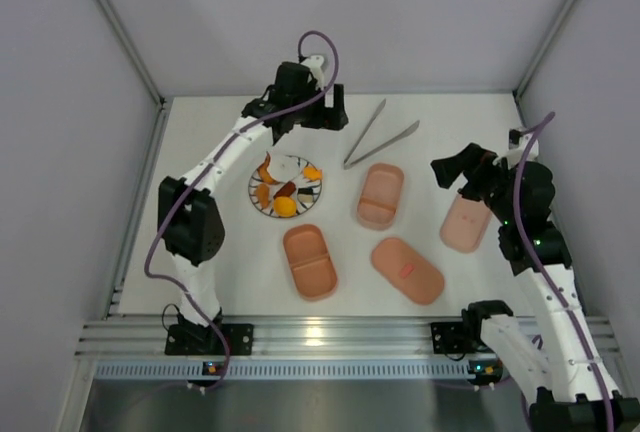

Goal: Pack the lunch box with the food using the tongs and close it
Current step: Pick up the clamp at the center of the board.

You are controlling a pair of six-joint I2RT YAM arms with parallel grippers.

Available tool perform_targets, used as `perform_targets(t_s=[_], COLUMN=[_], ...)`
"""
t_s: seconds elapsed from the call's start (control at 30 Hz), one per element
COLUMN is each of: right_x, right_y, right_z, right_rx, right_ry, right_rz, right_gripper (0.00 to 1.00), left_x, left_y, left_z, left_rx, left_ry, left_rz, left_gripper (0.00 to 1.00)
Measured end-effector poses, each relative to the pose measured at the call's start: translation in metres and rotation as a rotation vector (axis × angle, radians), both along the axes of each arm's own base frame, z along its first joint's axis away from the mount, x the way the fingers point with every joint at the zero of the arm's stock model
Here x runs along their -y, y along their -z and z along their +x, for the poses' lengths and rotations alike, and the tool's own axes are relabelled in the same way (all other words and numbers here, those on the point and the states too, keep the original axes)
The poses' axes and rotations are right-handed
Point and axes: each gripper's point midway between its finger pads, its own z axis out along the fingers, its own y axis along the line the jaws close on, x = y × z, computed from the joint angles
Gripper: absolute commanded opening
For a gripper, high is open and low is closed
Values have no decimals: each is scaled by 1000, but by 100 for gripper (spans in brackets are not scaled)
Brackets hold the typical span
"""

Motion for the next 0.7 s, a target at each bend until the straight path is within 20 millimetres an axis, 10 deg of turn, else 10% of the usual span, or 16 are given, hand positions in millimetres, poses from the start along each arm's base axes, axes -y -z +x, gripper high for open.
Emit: perform_targets(t_s=[0.3,0.7], right_x=[2,7], right_y=[-4,-1], right_z=[-19,-27], right_rx=[7,-5], right_ry=[3,24], right_rz=[-2,-12], right_gripper=[99,100], left_x=[35,75], left_y=[120,131], left_z=[45,56], left_rx=[-137,-46], left_ry=[110,260], left_rz=[92,115], left_gripper=[99,99])
